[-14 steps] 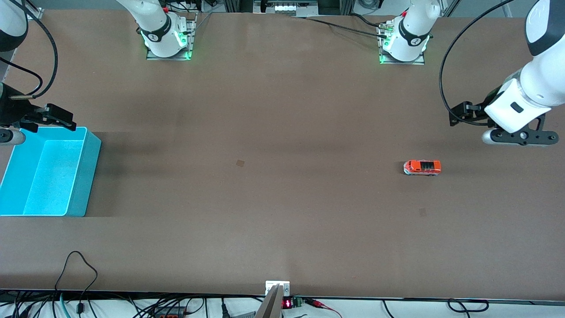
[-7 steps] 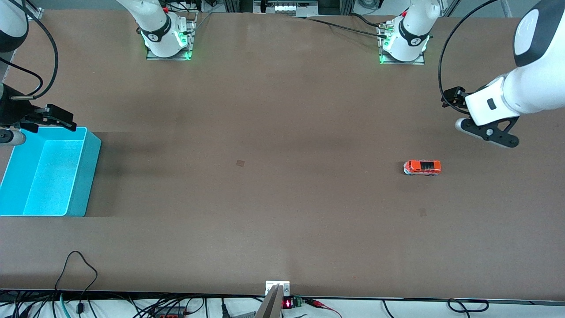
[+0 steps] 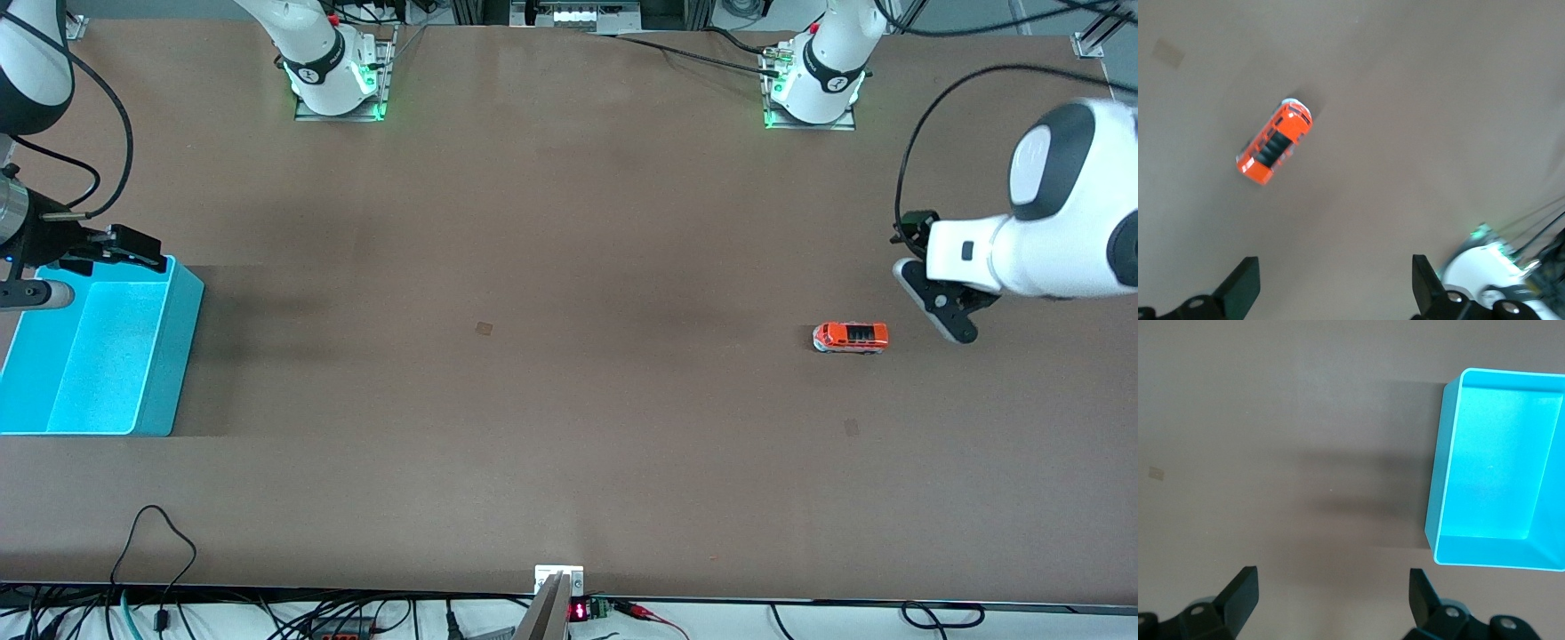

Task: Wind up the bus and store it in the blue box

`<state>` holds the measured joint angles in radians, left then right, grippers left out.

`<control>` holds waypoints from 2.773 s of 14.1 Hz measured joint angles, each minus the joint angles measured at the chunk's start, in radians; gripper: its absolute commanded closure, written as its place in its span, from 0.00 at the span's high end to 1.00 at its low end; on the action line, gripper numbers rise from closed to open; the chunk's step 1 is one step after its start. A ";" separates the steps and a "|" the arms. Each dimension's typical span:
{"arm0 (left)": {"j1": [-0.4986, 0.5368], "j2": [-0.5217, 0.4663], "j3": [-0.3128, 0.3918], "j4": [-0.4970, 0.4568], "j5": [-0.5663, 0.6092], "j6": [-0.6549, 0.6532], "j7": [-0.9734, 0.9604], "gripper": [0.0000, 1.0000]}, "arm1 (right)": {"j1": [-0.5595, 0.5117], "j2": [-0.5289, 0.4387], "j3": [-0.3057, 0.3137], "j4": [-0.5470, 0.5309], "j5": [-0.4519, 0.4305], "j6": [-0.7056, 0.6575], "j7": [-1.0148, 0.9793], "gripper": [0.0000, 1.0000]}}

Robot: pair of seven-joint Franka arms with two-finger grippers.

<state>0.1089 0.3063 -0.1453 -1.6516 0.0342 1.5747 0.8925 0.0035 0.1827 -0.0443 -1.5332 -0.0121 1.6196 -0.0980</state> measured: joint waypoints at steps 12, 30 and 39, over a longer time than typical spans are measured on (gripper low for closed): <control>0.004 0.121 -0.013 -0.323 0.200 0.650 0.432 1.00 | 0.000 0.022 0.000 0.000 0.000 -0.002 -0.001 1.00; 0.025 0.128 -0.009 -0.459 0.200 0.855 0.489 0.23 | 0.000 0.022 0.000 -0.001 0.000 -0.004 -0.001 1.00; 0.073 0.128 0.000 -0.458 0.200 0.857 0.489 0.23 | 0.000 0.022 0.000 -0.001 0.000 -0.011 -0.001 1.00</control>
<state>0.1820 0.4343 -0.1456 -2.1097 0.2346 2.4318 1.3811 0.0038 0.2046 -0.0441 -1.5346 -0.0121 1.6086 -0.0994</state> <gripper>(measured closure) 0.489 0.000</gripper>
